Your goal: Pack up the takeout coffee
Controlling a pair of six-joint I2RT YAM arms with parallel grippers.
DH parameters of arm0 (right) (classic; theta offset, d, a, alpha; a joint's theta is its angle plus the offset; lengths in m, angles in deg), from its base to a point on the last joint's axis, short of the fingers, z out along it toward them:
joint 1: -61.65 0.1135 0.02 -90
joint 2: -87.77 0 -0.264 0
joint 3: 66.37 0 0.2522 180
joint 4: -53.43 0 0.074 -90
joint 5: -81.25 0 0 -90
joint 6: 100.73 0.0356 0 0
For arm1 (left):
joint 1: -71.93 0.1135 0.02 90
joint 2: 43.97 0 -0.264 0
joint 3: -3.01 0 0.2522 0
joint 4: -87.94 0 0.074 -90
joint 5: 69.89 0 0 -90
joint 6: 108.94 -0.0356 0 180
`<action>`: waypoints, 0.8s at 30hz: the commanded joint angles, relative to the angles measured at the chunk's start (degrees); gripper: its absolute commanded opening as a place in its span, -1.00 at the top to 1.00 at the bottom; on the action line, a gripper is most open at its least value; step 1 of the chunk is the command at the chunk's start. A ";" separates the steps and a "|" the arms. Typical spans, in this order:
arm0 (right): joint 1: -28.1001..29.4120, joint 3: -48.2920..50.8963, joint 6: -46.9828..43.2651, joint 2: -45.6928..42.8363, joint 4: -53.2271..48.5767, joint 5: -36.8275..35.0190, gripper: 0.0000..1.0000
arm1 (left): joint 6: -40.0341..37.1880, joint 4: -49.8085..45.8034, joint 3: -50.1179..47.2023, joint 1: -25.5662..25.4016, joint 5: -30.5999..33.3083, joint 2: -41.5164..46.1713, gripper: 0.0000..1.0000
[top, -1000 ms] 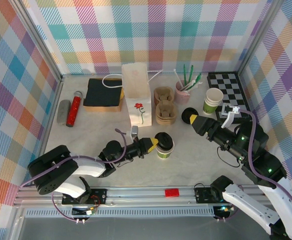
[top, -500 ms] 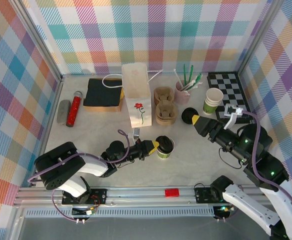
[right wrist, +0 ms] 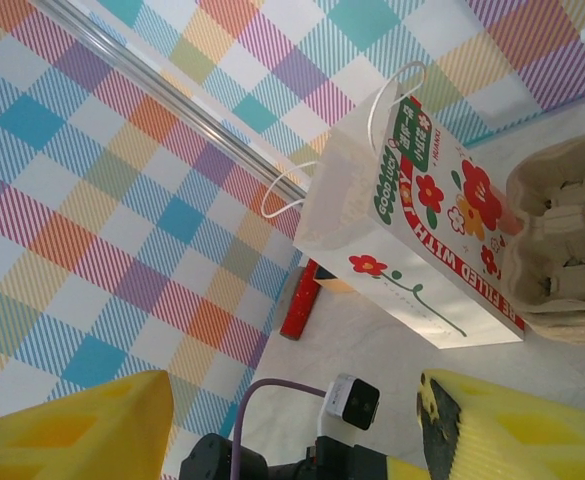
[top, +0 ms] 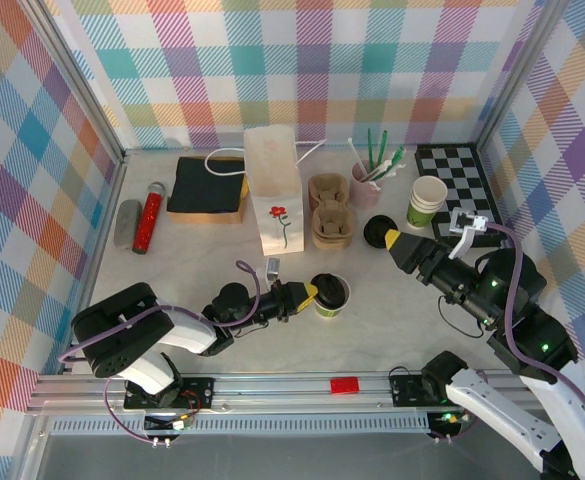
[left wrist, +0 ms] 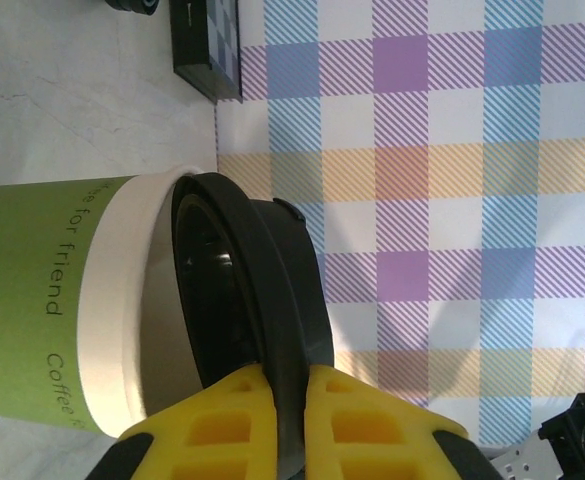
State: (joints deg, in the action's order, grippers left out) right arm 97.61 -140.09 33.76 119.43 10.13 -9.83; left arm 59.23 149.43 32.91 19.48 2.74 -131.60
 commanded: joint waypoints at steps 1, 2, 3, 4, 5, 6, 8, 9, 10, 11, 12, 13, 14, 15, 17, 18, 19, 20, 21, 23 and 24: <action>-0.29 0.54 -0.28 -0.78 2.22 0.14 -0.30 | -1.18 2.19 -0.84 -0.46 -0.13 -0.26 0.72; -0.30 0.54 -0.24 -0.77 2.40 0.20 -0.30 | -1.18 2.19 -0.77 -0.46 -0.15 -0.33 0.70; -0.29 0.64 -0.17 -0.73 2.43 0.20 -0.29 | -1.18 2.23 -0.76 -0.39 -0.13 -0.38 0.69; -0.28 0.64 -0.12 -0.66 2.53 0.20 -0.29 | -1.10 2.23 -0.76 -0.29 -0.20 -0.50 0.67; -0.28 0.63 -0.11 -0.70 2.71 0.20 -0.29 | -1.09 2.19 -0.76 -0.20 -0.29 -0.60 0.66; -0.28 0.59 -0.12 -0.67 2.83 0.20 -0.28 | -1.09 2.21 -0.76 -0.05 -0.39 -0.67 0.65; -0.28 0.56 -0.19 -0.59 3.00 0.20 -0.27 | -1.11 2.19 -0.85 0.19 -0.56 -0.69 0.63; -0.28 0.51 -0.19 -0.57 3.12 0.20 -0.27 | -1.09 2.19 -0.85 0.36 -0.65 -0.69 0.63; -0.28 0.53 -0.28 -0.44 3.28 0.20 -0.26 | -1.09 2.19 -0.85 0.49 -0.74 -0.69 0.62; -0.28 0.40 -0.28 -0.36 3.38 0.20 -0.26 | -1.09 2.19 -0.89 0.65 -0.83 -0.83 0.61; -0.33 0.38 -0.37 -0.28 3.47 0.27 -0.26 | -1.09 2.19 -0.85 0.75 -0.87 -0.78 0.61; -0.28 0.29 -0.41 -0.15 3.64 0.29 -0.26 | -1.09 2.12 -0.76 0.94 -0.99 -0.78 0.60; -0.28 0.28 -0.37 -0.01 3.78 0.25 -0.25 | -1.00 2.11 -0.71 1.08 -1.16 -0.87 0.60; -0.28 0.28 -0.46 0.12 3.86 0.21 -0.25 | -1.00 2.10 -0.63 1.25 -1.26 -0.95 0.60; -0.28 0.11 -0.65 0.46 3.98 0.20 -0.24 | -0.98 2.10 -0.58 1.55 -1.53 -1.00 0.59; -0.28 0.02 -0.72 0.51 3.95 0.29 -0.24 | -0.92 2.10 -0.54 1.70 -1.69 -1.01 0.58; -0.28 0.02 -0.76 0.62 4.05 0.25 -0.24 | -0.87 2.12 -0.58 1.88 -1.84 -1.00 0.58; -0.28 -0.10 -0.81 0.62 4.16 0.20 -0.24 | -0.74 2.10 -0.58 1.99 -1.96 -1.12 0.57; -0.28 -0.08 -0.81 0.68 4.13 0.16 -0.24 | -0.67 2.11 -0.57 2.13 -2.10 -1.13 0.57; -0.28 -0.03 -1.03 0.65 4.29 0.07 -0.24 | -0.65 2.02 -0.58 2.35 -2.40 -1.13 0.56; -0.28 0.02 -1.07 0.66 4.15 -0.02 -0.24 | -0.65 2.01 -0.58 2.42 -2.56 -1.13 0.56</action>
State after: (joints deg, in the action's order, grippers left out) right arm 97.61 -140.07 33.73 119.97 11.79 -9.83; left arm 59.25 149.49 32.67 21.16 1.50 -132.15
